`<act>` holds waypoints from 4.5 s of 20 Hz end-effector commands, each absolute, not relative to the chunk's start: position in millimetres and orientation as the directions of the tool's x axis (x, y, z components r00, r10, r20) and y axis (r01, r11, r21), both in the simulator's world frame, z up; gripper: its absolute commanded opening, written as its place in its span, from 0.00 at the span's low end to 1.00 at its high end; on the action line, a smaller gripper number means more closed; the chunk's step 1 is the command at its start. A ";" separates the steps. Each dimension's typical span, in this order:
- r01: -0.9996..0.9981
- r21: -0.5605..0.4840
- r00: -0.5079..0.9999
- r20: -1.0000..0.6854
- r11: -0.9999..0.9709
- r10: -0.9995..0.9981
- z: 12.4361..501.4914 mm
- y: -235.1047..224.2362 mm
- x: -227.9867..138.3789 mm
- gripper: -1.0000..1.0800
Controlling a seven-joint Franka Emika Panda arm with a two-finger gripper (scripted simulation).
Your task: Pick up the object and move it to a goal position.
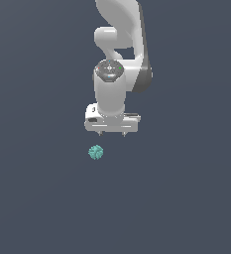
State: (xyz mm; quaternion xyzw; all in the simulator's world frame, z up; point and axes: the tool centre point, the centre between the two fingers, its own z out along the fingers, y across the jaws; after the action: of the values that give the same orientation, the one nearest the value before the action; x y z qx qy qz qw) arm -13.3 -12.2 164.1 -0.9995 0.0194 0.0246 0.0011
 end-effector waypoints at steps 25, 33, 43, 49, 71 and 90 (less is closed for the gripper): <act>-0.217 -0.013 0.976 0.012 -0.976 -0.217 170.5 -33.7 6.6 0.96; -0.438 -0.012 0.899 0.002 -0.899 -0.438 131.2 -62.4 8.1 0.96; -0.611 -0.002 0.791 0.000 -0.791 -0.611 97.0 -89.0 6.1 0.96; -0.638 0.000 0.770 0.000 -0.770 -0.638 91.4 -93.5 5.4 0.96; -0.638 0.000 0.770 0.000 -0.770 -0.638 41.3 -93.5 5.2 0.00; -0.638 0.000 0.770 0.001 -0.770 -0.638 71.1 -44.2 26.6 0.00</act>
State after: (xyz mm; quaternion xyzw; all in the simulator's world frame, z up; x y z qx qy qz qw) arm 21.9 -55.8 64.4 -0.9406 0.3395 -0.0002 -0.0002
